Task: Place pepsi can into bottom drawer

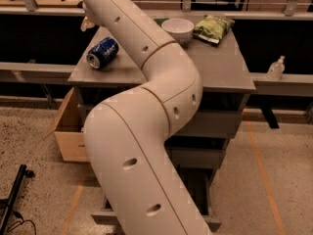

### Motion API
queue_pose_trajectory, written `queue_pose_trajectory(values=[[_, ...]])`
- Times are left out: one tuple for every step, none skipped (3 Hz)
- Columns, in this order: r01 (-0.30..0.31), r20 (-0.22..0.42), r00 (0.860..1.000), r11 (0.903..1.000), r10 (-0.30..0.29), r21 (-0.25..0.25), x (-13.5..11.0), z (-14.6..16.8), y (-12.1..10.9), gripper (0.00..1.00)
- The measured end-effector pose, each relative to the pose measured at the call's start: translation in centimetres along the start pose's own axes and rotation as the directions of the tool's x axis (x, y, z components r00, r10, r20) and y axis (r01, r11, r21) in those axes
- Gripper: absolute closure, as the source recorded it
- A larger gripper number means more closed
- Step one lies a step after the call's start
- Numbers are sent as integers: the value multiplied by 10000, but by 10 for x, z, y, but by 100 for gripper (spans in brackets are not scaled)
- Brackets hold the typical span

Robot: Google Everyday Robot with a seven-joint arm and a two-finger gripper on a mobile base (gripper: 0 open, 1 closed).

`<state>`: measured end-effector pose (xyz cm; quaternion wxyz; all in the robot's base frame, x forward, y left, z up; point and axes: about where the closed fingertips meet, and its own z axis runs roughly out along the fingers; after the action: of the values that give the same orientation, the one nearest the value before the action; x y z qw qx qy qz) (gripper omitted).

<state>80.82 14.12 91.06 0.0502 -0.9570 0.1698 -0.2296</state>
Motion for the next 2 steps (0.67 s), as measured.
queue_pose_trajectory(values=[[147, 269, 9995, 9999, -149, 88, -8, 15, -12, 0], [149, 610, 9980, 9999, -148, -20, -14, 36, -11, 8]])
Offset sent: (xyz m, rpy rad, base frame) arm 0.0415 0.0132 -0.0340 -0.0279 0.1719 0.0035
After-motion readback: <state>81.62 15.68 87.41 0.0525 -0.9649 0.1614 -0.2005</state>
